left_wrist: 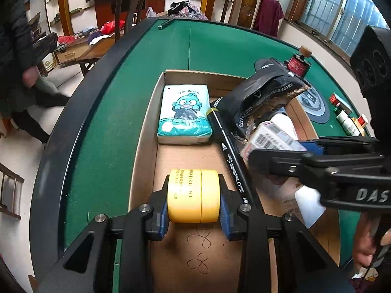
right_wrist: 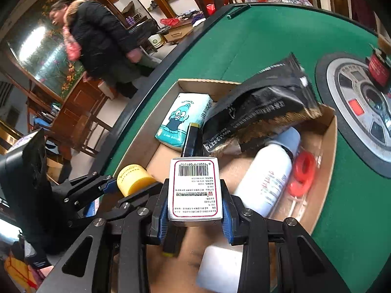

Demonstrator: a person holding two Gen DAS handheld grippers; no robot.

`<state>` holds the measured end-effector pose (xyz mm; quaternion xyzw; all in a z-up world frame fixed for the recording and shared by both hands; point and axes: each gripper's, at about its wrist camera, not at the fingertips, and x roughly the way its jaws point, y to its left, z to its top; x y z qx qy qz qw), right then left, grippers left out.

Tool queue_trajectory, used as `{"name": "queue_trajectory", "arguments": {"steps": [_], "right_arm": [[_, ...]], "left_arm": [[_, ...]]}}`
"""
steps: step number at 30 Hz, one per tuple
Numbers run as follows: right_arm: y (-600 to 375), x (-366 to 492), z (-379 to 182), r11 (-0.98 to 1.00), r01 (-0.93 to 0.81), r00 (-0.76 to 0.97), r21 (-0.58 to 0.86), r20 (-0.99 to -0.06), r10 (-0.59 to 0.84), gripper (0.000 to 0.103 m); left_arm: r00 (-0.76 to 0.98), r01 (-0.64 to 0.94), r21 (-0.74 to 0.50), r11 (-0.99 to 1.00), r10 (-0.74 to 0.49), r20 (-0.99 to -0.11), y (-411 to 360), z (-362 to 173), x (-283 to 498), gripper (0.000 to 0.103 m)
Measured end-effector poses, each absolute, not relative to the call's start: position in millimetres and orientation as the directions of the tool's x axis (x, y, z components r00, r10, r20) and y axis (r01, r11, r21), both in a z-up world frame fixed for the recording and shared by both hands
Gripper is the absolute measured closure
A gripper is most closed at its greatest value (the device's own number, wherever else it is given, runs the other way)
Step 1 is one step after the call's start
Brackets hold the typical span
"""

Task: Organize objects
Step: 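Lower the tape roll and white box into the tray, opening both grippers, then move both grippers back to the remaining items on the table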

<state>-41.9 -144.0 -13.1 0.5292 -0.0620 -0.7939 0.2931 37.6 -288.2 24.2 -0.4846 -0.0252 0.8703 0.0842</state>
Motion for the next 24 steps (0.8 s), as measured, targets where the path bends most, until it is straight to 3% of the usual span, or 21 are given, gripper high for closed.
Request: {"name": "queue_trajectory", "arguments": {"steps": [3, 5, 9, 11, 14, 19, 24], "right_arm": [[-150, -43, -14, -0.830, 0.420, -0.287, 0.366, -0.814, -0.504, 0.064], [-152, -41, -16, -0.838, 0.429, -0.302, 0.337, -0.821, -0.484, 0.063], [-151, -39, -16, -0.844, 0.429, -0.322, 0.323, -0.818, -0.477, 0.063], [-148, -34, -12, -0.841, 0.440, -0.327, 0.313, -0.817, -0.475, 0.059], [-142, -25, 2, -0.835, 0.456, -0.355, 0.307, -0.798, -0.487, 0.042], [-117, -3, 35, -0.819, 0.482, -0.439, 0.310, -0.724, -0.532, 0.023], [-85, 26, 63, -0.845, 0.476, -0.570, 0.243, -0.646, -0.507, 0.011]], "left_arm": [[-0.526, -0.109, -0.134, -0.985, 0.171, -0.833, -291, 25, 39, 0.067], [-0.531, -0.104, -0.158, -0.982, 0.189, -0.826, -294, 26, 39, 0.052], [-0.541, -0.112, -0.185, -0.976, 0.216, -0.813, -294, 29, 43, 0.042], [-0.558, -0.107, -0.156, -0.982, 0.189, -0.808, -289, 34, 48, 0.032], [-0.590, -0.100, -0.108, -0.989, 0.147, -0.794, -281, 45, 60, 0.025], [-0.647, -0.054, -0.036, -0.998, 0.062, -0.760, -268, 67, 79, 0.019], [-0.722, 0.006, 0.062, -0.998, -0.048, -0.691, -246, 91, 101, 0.013]]}}
